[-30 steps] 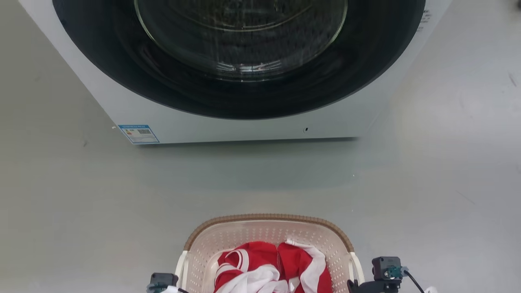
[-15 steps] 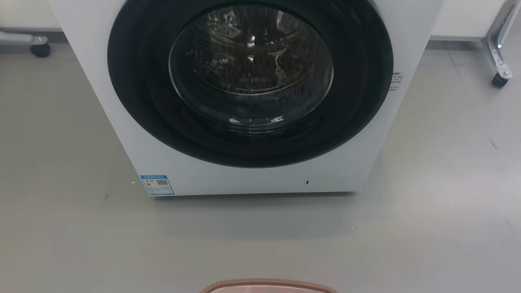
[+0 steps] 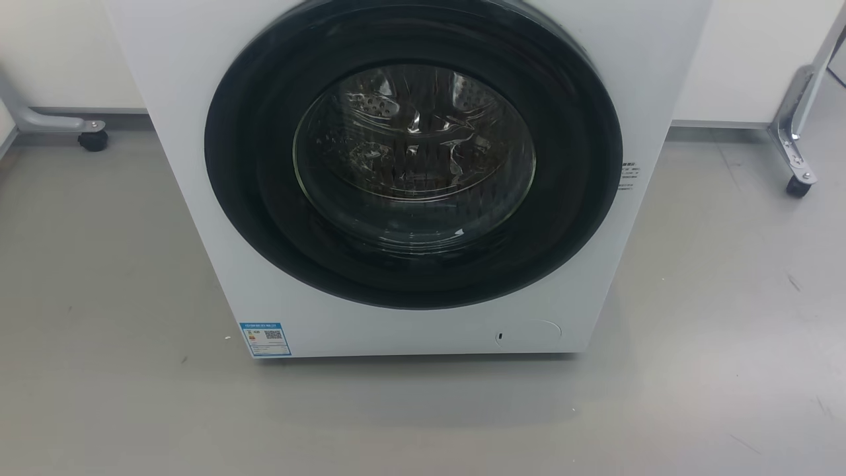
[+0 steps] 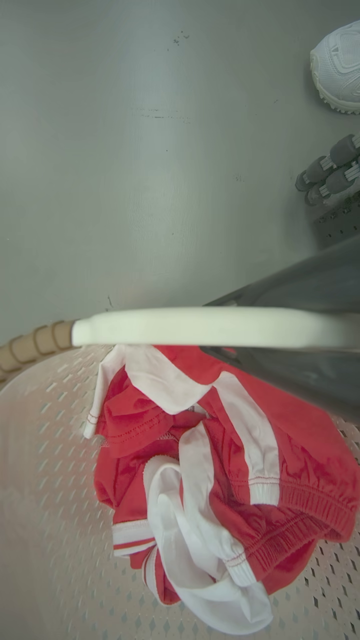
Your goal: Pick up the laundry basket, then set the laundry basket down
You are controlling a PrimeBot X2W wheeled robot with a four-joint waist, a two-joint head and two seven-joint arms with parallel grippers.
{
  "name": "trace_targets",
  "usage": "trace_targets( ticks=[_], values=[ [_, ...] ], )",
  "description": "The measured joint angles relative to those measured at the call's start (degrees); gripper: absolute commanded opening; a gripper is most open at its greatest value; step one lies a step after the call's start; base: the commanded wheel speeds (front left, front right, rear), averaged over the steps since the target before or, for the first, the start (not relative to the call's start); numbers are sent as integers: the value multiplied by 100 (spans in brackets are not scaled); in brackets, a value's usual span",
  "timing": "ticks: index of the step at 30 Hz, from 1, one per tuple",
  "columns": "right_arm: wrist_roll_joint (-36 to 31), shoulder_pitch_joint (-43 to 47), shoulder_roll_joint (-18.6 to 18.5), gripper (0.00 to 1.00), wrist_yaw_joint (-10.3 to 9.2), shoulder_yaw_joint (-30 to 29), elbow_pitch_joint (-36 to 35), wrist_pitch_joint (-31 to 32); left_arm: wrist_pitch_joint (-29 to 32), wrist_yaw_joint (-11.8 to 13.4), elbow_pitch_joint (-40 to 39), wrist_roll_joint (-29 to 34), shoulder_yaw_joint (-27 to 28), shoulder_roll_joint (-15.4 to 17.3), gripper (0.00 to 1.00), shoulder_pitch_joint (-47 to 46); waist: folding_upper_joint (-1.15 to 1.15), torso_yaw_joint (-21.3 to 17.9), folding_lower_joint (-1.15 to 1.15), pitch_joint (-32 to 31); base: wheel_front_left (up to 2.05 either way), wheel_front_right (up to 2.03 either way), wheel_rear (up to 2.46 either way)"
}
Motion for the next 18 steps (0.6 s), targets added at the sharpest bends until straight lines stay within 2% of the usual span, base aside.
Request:
trace_targets(
  ticks=[18],
  values=[
    [153,-9,-2,0,-1,174,1,98,92,-2,47,-187,-86,10,0,4,1,-18,0,-120,0,0,0]
  ],
)
